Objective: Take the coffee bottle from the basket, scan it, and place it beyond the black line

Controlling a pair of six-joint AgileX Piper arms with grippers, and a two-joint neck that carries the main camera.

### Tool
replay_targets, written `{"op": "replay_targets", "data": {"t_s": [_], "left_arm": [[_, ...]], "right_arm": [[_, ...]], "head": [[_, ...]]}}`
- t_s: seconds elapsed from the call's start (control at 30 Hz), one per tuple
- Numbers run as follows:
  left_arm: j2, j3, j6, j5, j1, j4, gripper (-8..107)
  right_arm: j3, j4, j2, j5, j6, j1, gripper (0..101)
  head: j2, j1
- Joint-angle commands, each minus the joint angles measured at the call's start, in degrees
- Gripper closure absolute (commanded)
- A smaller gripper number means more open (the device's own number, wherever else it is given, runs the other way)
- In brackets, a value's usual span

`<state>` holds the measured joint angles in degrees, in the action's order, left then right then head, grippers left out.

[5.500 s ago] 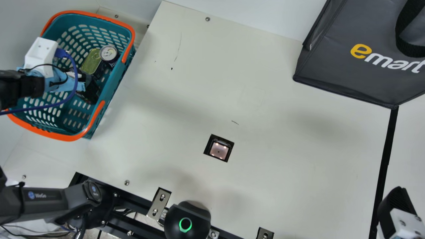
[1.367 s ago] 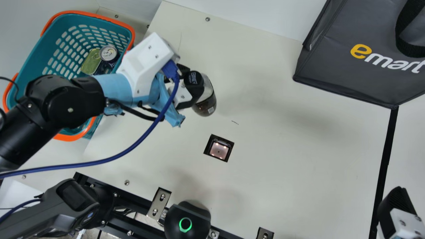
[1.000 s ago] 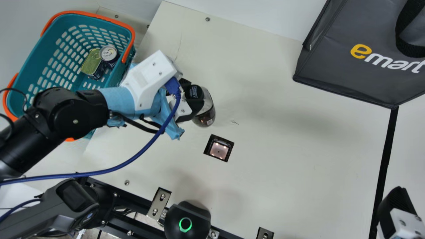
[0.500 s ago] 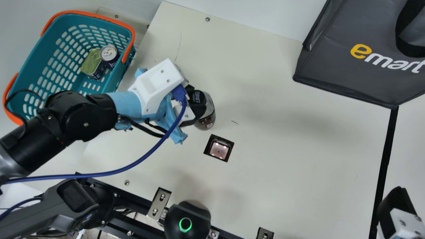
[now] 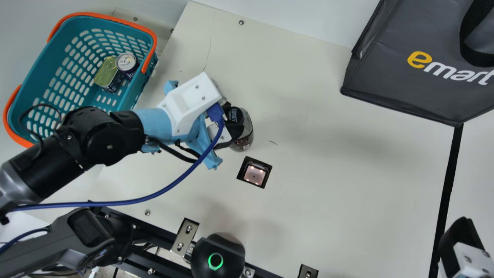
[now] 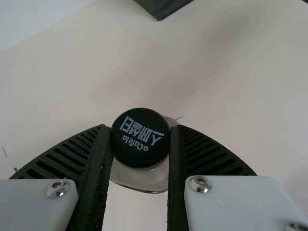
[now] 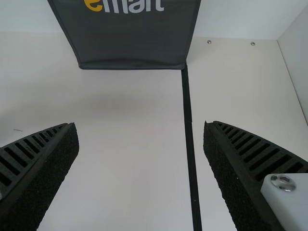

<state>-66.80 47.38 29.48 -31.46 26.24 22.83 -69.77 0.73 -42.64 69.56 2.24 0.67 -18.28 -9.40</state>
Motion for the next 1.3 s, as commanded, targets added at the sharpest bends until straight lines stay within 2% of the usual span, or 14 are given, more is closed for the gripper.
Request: {"op": "replay_targets", "data": {"t_s": [0.0,0.23,1.03,1.27], "left_arm": [[-0.1,-0.2,0.2,0.3,0.1,-0.1,89],[-0.6,-0.9,0.7,1.6,0.3,-0.1,89],[-0.8,-1.4,-0.3,2.3,0.7,-0.3,9],[-0.1,-1.1,-1.9,1.9,0.7,-1.3,9]], "right_arm": [[0.0,0.0,0.0,0.0,0.0,0.0,10],[0.0,0.0,0.0,0.0,0.0,0.0,10],[0.0,0.0,0.0,0.0,0.0,0.0,10],[0.0,0.0,0.0,0.0,0.0,0.0,10]], "head": [[-0.1,1.5],[-0.1,1.5],[-0.1,1.5],[-0.1,1.5]]}}
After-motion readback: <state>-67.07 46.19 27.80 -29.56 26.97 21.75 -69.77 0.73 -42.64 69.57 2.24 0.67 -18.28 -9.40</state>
